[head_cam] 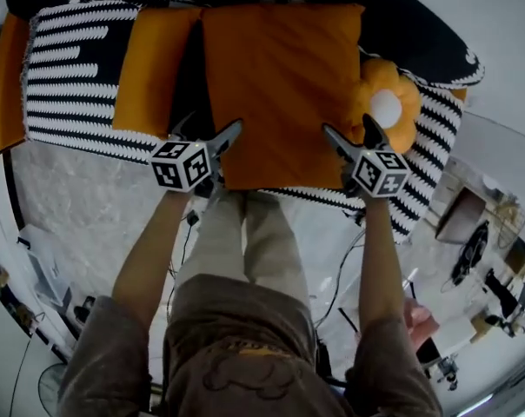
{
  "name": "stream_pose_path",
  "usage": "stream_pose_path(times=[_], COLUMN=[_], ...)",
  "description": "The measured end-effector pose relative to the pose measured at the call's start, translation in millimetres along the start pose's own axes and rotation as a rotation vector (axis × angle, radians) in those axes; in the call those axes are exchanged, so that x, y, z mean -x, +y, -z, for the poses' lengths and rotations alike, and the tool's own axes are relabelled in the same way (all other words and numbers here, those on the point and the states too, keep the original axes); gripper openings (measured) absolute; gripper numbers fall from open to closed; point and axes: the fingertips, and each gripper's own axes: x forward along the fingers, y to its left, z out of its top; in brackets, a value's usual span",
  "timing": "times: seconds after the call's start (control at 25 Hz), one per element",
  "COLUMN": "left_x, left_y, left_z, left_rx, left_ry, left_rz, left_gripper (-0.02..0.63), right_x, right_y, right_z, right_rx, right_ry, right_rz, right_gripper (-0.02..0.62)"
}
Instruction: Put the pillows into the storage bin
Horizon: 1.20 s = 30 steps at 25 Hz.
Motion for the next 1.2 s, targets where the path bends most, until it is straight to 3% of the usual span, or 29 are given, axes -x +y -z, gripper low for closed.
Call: stream_pose_path(times=[0.24, 0.36, 0.48, 0.56, 0.68, 0.8, 1.0, 1.2], left_x=[-53.8, -64.5, -65.5, -65.2, -61.2, -47.7, 5.4, 65.3], left_y=[50.3, 55.0, 54.1, 49.1, 28.9, 8.6, -17.8, -73.2], left_z=[56.6, 63.5, 62.1, 62.4, 57.2, 44.6, -0.8, -65.6], left_rx=[0.094, 0.149, 0.153, 0.16, 0.152, 0.117, 0.07, -0.062], left_ry=[0.044, 0.01, 0.004, 0.018, 0.041, 0.05, 0.021, 0.029], left_rz=[-0.014, 0.003, 0.012, 0.037, 0.1, 0.118, 0.111, 0.139], left_gripper=[0.441, 0.451, 0.45, 0.428, 0.287, 0.193, 0.166, 0.161], right_x=[-47.0, -63.5, -67.7, -64.2, -52.9, -36.7, 10.0, 82.2], right_y=[-12.5, -16.1, -13.9, -12.7, -6.4, 9.0, 49.9, 85.9], right_z=[47.7, 57.2, 58.8, 58.4, 48.1, 34.4, 2.7, -36.7], right_rx=[0.082, 0.089, 0.078, 0.046, -0.007, -0.011, -0.057, -0.148], right_ry=[0.089, 0.078, 0.083, 0.083, 0.06, 0.019, -0.071, -0.181], right_rz=[-0.012, 0.015, 0.009, -0.011, -0.058, -0.079, -0.08, -0.055], right_gripper=[0.531, 0.528, 0.502, 0.441, 0.221, 0.12, 0.071, 0.064])
